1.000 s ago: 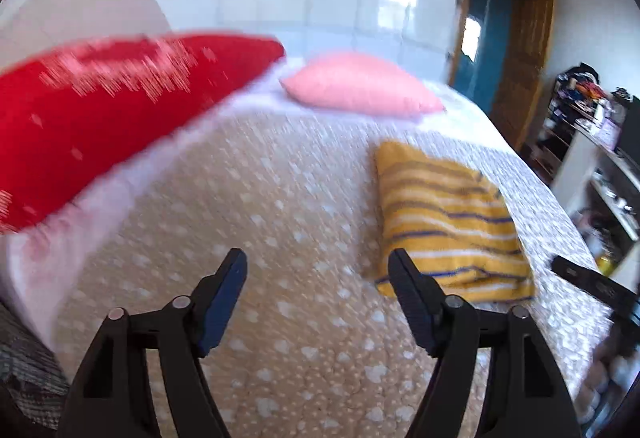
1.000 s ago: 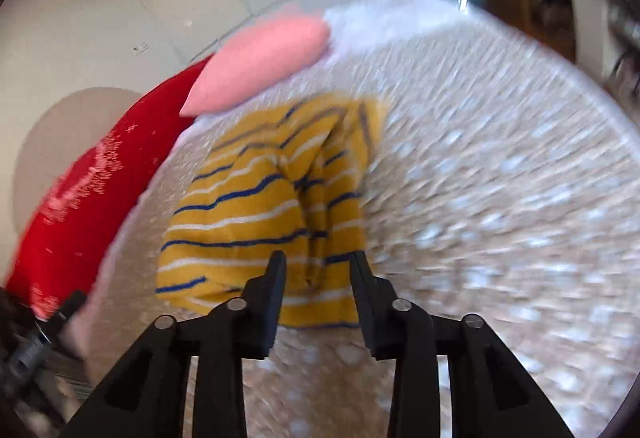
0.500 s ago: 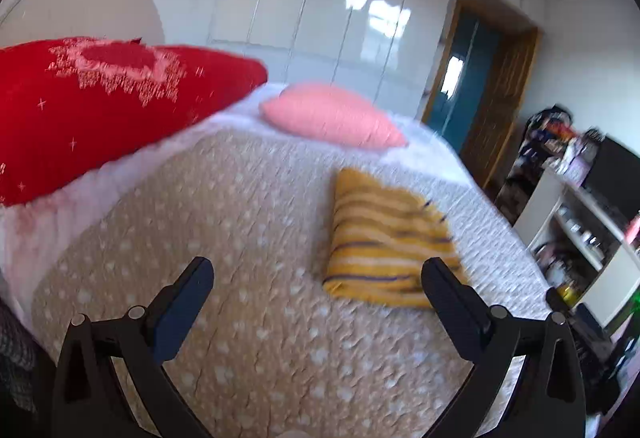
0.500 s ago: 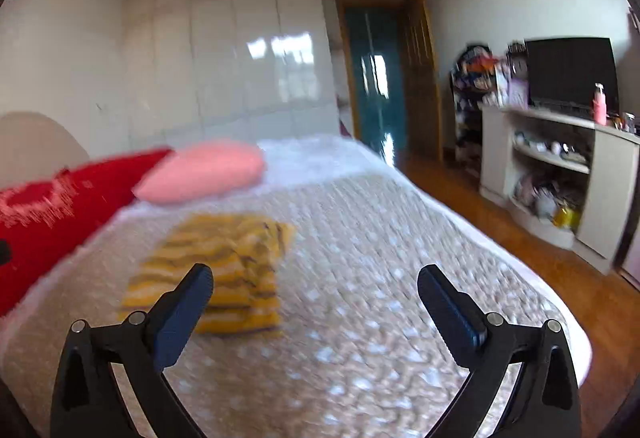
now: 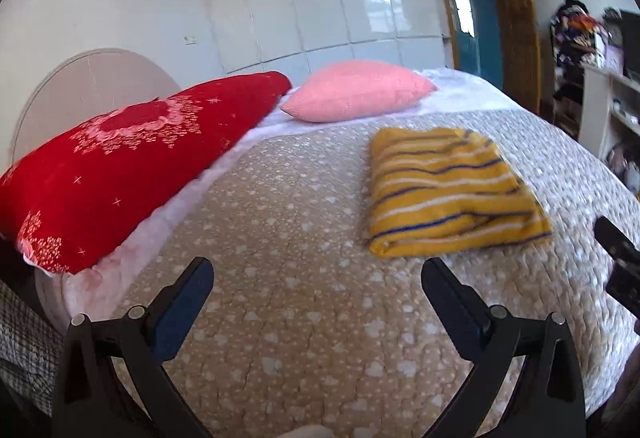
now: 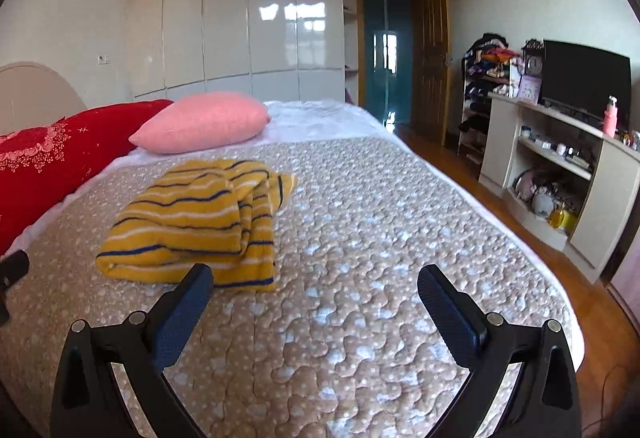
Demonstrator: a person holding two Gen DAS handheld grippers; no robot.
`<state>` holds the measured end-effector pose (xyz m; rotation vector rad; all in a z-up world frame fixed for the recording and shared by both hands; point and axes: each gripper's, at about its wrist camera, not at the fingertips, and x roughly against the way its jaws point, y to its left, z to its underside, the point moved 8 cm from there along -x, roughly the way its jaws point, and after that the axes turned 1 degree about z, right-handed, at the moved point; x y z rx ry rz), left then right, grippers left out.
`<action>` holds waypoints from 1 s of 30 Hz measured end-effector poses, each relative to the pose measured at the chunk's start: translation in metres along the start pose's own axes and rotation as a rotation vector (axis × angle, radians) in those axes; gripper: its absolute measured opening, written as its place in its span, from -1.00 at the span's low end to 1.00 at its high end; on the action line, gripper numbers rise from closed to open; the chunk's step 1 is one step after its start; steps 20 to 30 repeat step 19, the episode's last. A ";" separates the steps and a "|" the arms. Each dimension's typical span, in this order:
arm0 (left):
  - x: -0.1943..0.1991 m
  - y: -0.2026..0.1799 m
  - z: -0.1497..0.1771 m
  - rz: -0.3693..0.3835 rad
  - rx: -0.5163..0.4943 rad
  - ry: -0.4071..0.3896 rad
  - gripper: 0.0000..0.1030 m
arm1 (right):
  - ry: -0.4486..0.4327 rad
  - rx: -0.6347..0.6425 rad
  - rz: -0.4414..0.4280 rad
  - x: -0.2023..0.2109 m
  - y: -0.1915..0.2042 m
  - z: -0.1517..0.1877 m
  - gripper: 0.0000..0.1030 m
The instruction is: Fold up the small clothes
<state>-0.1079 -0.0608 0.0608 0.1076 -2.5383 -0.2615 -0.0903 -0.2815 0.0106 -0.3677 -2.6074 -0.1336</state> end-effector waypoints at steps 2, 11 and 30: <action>-0.004 -0.008 0.006 0.042 -0.017 0.040 1.00 | 0.031 -0.002 -0.004 -0.005 0.002 0.006 1.00; -0.026 -0.021 0.031 0.172 0.017 0.190 1.00 | 0.133 0.039 -0.015 -0.019 0.017 0.031 1.00; -0.036 -0.022 0.040 0.205 0.045 0.240 1.00 | 0.206 0.080 -0.024 -0.027 0.030 0.048 1.00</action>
